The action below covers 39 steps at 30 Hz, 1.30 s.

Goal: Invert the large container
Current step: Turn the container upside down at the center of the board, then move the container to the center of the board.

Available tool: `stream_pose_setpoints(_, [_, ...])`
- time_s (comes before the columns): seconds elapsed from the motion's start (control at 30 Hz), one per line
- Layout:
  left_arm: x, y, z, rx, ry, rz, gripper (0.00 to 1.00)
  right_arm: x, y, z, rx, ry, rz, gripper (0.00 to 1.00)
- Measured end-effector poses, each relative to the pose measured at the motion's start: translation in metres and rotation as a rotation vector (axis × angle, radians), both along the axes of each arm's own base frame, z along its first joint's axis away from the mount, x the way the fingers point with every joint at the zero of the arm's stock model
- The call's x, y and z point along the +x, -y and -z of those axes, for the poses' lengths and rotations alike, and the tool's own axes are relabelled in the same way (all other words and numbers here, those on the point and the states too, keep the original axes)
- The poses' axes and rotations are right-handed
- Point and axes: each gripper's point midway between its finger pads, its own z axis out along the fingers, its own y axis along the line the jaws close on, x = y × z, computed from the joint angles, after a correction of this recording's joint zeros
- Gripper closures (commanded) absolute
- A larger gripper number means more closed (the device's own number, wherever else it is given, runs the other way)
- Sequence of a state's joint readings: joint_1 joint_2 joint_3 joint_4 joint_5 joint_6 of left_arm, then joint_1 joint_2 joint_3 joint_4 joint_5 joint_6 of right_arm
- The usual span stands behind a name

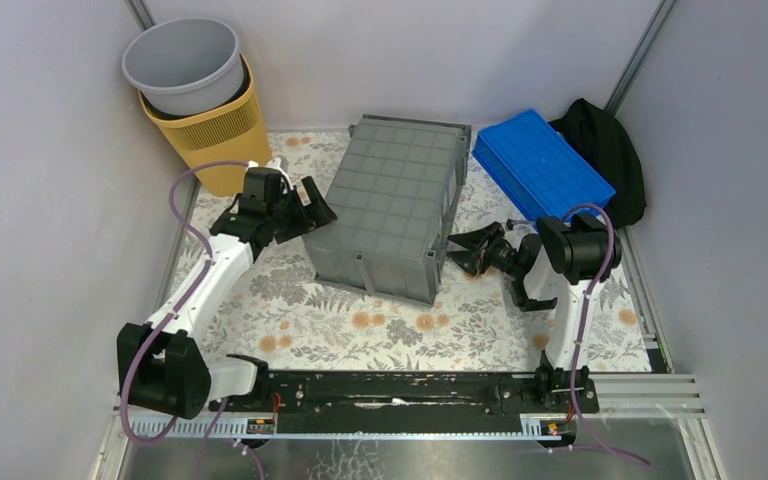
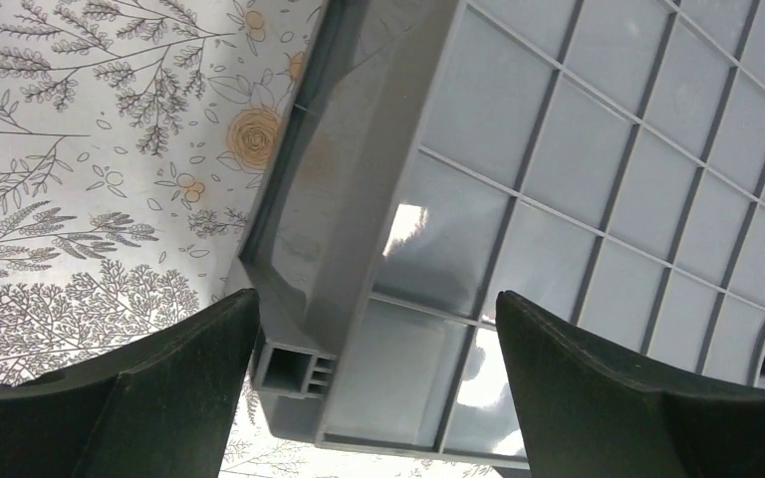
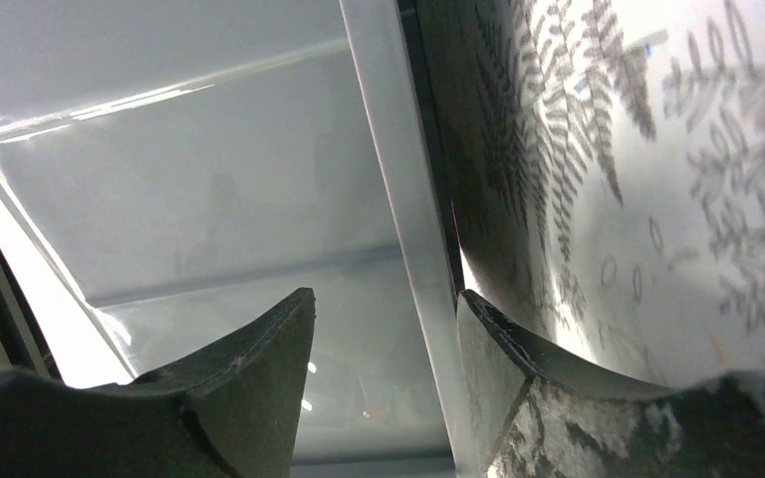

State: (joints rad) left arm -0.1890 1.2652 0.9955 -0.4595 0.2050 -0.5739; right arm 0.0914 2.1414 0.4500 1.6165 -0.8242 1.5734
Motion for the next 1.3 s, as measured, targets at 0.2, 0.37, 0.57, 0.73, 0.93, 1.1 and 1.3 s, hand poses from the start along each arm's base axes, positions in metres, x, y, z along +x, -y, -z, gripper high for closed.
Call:
stream_pose_setpoints(0.2, [-0.001,0.014,0.001,0.004,0.004,0.013,0.06,-0.016,0.007,0.003,-0.047,-0.047,0.037,0.35])
stream_pose_setpoints(0.37, [-0.003,0.028,0.005,-0.004,-0.004,0.037,0.06,-0.018,0.015,0.014,-0.154,-0.092,0.075,0.35])
stream_pose_setpoints(0.57, [-0.003,0.032,0.008,-0.008,-0.003,0.037,0.06,-0.011,0.025,0.028,-0.309,-0.147,0.086,0.34])
stream_pose_setpoints(0.73, [-0.003,0.034,0.009,-0.002,0.004,0.036,0.06,-0.013,0.042,0.009,-0.479,-0.126,0.094,0.32])
stream_pose_setpoints(0.93, [-0.002,0.054,0.016,-0.008,0.001,0.064,0.07,0.014,0.054,-0.070,-0.640,0.058,0.101,0.32])
stream_pose_setpoints(1.1, [0.001,0.083,0.017,-0.016,0.004,0.113,0.07,0.006,0.059,-0.117,-0.720,0.165,0.073,0.32])
stream_pose_setpoints(1.3, [0.014,0.102,0.017,-0.016,0.001,0.122,0.07,-0.045,0.069,-0.145,-0.807,0.223,0.055,0.31])
